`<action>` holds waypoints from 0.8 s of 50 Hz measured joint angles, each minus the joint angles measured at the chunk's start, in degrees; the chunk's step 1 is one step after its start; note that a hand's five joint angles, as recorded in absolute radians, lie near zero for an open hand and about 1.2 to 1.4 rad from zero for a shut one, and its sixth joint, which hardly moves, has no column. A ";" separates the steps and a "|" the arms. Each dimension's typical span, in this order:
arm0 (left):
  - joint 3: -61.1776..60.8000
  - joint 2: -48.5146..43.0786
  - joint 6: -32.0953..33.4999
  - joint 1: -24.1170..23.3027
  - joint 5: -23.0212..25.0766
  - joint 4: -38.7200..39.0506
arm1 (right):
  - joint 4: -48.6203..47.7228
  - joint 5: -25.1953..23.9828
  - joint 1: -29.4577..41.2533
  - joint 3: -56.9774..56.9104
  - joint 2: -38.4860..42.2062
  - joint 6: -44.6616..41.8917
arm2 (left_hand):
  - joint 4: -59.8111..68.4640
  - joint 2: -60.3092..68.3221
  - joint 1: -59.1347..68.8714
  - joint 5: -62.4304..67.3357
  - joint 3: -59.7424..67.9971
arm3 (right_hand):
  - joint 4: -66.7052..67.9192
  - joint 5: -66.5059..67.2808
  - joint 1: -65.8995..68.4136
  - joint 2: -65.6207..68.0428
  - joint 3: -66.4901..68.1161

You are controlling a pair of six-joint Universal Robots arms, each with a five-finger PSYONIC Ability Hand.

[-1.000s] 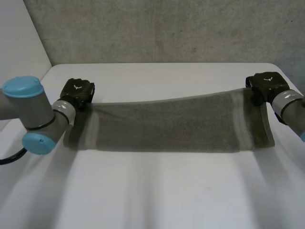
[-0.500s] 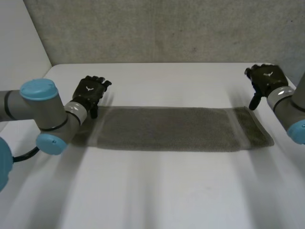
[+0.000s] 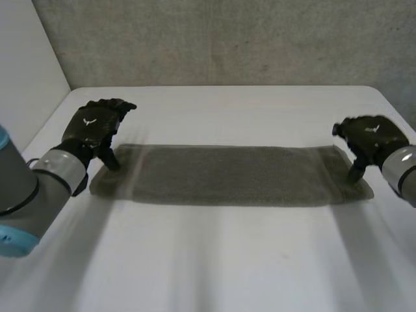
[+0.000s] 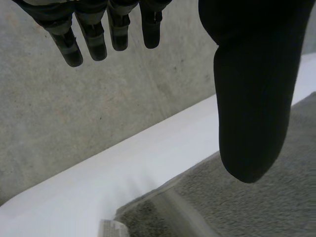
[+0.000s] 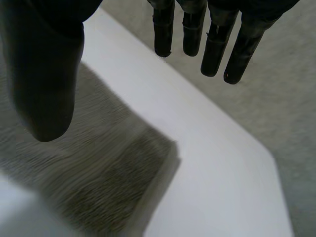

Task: Fold the towel.

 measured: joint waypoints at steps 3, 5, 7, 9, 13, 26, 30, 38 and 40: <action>-3.42 2.07 -1.07 0.35 1.03 1.94 | -0.46 -1.63 -0.83 1.93 0.54 -0.53 | -0.01 0.00 0.00 0.00 0.00 | 0.25 0.44 0.44 0.00 0.26; -5.25 2.96 -1.31 0.52 1.61 3.15 | -1.29 -2.47 -1.47 2.85 1.35 -0.81 | 0.00 0.00 0.00 0.00 0.00 | 0.62 0.83 0.74 0.02 0.58; -6.35 3.40 -1.36 0.61 1.91 3.91 | -2.37 -2.96 -1.97 3.40 2.52 -1.12 | -0.02 0.00 0.00 0.00 0.00 | 1.51 1.61 1.47 1.28 1.45; -7.44 3.70 -1.33 0.68 2.16 4.63 | -4.02 -3.26 -2.46 3.74 4.49 -1.63 | 0.00 0.00 0.00 0.00 0.00 | 2.85 2.84 2.63 3.03 2.73; -8.35 3.77 -1.24 0.75 2.26 5.15 | -6.37 -3.26 -2.96 3.62 7.96 -3.00 | -0.06 -0.11 -0.21 0.00 -0.28 | 7.78 7.31 6.79 7.88 7.66; -8.34 3.52 -1.16 1.05 2.13 5.14 | -8.25 -2.57 -5.02 1.10 14.42 -7.25 | -0.13 -0.15 -0.21 -0.01 -0.28 | 35.27 34.10 35.37 36.11 35.41; -8.32 3.51 -1.16 1.11 2.13 5.13 | -8.17 -2.42 -6.10 0.37 14.91 -7.45 | -0.13 -0.15 -0.21 -0.01 -0.28 | 43.53 42.16 43.77 43.87 43.39; -8.32 3.51 -1.19 1.18 2.13 5.12 | -7.75 -2.34 -8.37 -0.48 15.40 -7.60 | -0.14 -0.16 -0.22 -0.01 -0.28 | 56.96 55.59 56.05 55.70 56.73; -8.32 3.51 -1.19 1.18 2.13 5.12 | -7.66 -2.36 -8.97 -0.53 15.45 -7.63 | -0.15 -0.16 -0.22 -0.01 -0.28 | 57.94 56.24 56.12 55.92 57.82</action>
